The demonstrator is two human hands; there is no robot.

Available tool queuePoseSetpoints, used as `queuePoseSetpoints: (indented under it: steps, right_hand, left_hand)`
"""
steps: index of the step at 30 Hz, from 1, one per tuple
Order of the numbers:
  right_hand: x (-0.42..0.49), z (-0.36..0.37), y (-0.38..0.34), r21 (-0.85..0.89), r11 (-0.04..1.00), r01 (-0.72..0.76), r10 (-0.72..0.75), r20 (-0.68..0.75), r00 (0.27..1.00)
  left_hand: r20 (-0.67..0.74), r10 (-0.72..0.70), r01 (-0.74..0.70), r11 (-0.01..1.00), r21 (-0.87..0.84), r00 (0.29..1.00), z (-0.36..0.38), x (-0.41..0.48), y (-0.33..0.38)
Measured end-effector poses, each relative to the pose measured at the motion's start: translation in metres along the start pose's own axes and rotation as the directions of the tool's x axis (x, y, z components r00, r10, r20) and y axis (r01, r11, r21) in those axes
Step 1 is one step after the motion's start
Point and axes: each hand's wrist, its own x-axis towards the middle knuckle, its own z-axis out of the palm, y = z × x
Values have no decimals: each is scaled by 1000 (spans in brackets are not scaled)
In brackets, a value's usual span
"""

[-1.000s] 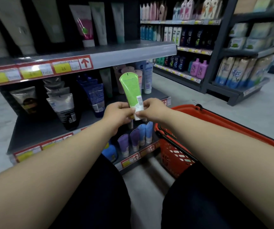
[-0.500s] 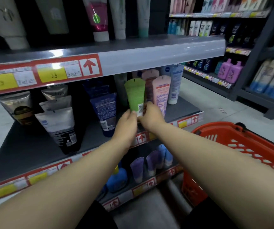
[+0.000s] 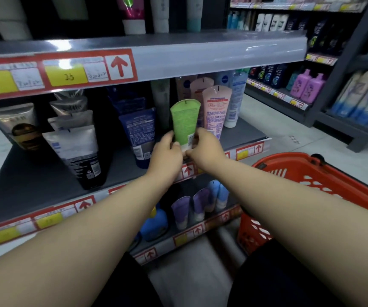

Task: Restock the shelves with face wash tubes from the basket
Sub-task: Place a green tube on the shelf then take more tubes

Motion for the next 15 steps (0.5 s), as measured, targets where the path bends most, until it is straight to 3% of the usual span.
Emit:
queuePoseSetpoints:
  steps: [3, 7, 11, 15]
  right_hand:
    - [-26, -12, -4, 74, 997, -9, 10, -8, 1000]
    - [-60, -28, 12, 102, 991, -85, 76, 86, 993]
    - [-80, -46, 35, -61, 991, -121, 130, 177, 976]
    - [-92, -54, 57, -91, 979, -183, 200, 242, 949]
  left_hand:
    - [19, 41, -42, 998, 51, 999, -4, -20, 12]
    - [103, 10, -29, 984, 178, 995, 3, -52, 23]
    - [246, -23, -37, 970, 239, 969, 21, -71, 23]
    - [349, -33, -96, 933, 348, 937, 38, -73, 19]
